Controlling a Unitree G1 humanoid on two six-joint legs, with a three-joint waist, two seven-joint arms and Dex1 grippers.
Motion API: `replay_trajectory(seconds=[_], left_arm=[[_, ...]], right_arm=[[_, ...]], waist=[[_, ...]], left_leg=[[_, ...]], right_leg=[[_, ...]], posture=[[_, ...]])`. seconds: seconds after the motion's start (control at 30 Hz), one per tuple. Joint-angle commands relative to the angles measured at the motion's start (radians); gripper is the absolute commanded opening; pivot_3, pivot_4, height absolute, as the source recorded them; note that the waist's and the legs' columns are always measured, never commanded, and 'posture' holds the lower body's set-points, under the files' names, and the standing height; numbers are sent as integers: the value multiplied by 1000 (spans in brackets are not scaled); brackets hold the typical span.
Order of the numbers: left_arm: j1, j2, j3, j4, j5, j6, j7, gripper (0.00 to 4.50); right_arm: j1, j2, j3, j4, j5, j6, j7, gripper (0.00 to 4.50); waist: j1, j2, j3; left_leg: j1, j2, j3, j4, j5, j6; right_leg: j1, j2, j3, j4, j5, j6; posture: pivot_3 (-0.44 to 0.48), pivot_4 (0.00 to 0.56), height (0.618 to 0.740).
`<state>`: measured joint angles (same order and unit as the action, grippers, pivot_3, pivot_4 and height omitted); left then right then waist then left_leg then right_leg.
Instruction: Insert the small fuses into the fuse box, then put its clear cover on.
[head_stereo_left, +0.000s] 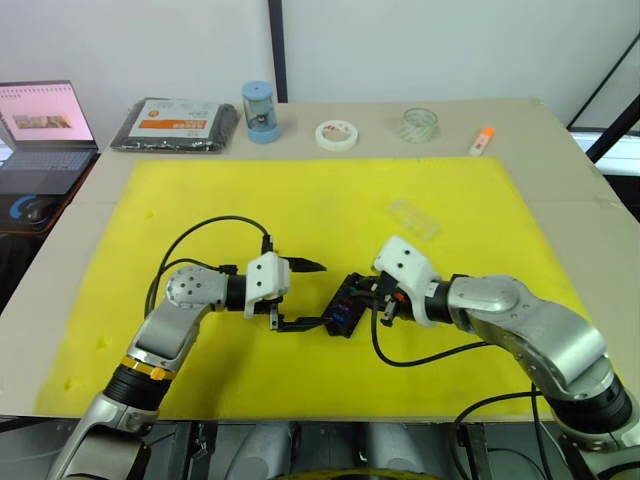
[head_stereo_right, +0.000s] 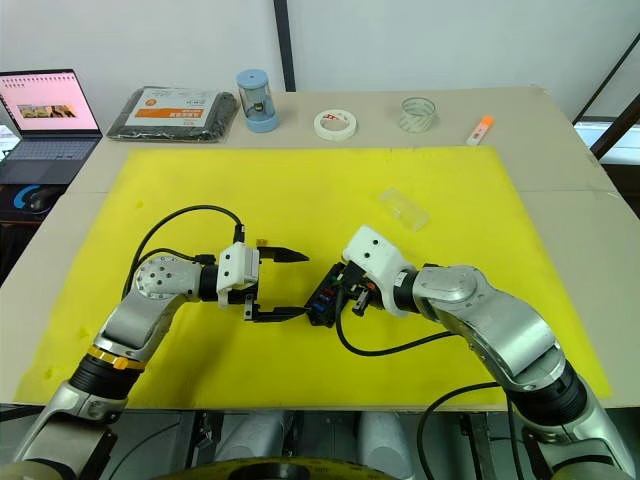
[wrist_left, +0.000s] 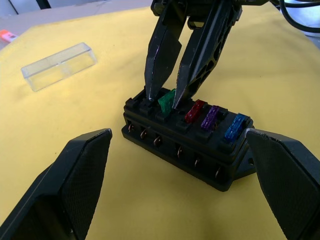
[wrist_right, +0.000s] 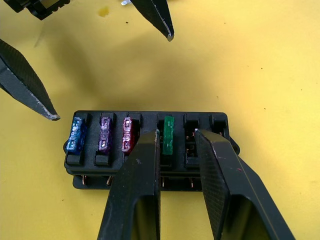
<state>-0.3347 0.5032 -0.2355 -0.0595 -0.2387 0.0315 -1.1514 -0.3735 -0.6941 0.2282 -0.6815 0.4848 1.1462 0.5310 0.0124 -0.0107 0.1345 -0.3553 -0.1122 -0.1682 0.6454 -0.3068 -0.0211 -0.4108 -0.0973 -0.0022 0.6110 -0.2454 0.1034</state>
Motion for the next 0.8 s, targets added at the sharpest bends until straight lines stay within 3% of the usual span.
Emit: replay_trajectory(seconds=[0.03,0.8], left_arm=[[-5,5,1,-25,-3,-7,1,4500],[-4,-3,-4,-23,4,-15,2,4500]], right_arm=[[-3,-5,-11,-30,18,-24,30,1201],[-1,-30,-71,-15,25,-98,90,1201]], waist=[[0,0,0],[0,0,0]], left_leg=[[0,0,0,0,0,0],[0,0,0,0,0,0]], right_leg=[[0,0,0,0,0,0],[0,0,0,0,0,0]], posture=[[0,150,740],[0,150,740]])
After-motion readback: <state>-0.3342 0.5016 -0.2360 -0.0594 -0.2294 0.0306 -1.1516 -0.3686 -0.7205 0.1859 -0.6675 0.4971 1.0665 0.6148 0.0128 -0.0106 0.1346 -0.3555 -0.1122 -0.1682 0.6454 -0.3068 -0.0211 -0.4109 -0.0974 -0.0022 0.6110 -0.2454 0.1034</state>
